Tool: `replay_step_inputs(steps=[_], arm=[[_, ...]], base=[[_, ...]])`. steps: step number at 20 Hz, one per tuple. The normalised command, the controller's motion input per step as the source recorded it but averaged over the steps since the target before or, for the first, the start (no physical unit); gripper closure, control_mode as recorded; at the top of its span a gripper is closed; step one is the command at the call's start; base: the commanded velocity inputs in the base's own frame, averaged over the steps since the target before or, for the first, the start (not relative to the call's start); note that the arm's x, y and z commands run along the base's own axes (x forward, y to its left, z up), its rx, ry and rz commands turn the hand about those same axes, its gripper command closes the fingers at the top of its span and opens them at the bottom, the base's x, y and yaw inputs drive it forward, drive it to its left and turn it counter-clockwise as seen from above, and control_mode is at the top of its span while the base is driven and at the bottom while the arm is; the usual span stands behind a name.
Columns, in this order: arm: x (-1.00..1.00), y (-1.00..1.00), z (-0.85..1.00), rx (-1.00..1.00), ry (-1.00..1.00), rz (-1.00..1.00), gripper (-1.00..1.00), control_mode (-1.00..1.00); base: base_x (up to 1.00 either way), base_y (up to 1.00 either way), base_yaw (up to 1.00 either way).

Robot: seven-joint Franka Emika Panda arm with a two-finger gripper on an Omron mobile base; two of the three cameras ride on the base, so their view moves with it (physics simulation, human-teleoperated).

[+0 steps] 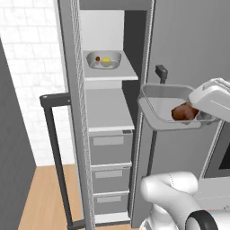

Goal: Take the meat container that has the chicken drumstick and place it on the second highest rack of the freezer. Then take the vegetable container that has the carrot and lemon and place it on the highest rack of the freezer.

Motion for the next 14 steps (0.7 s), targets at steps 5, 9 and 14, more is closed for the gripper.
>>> replay_step_inputs(steps=[5, 9, 14], arm=[[0.00, 0.00, 0.00, 0.00, 0.00, 0.00, 1.00, 1.00], [0.00, 0.00, 0.00, 0.00, 0.00, 0.00, 1.00, 1.00], [0.03, 0.21, -0.26, 0.00, -0.03, -0.38, 1.00, -1.00]], base=[[-0.36, 0.13, 0.00], [-0.26, 0.20, -0.04], [0.00, 0.00, 0.00]])
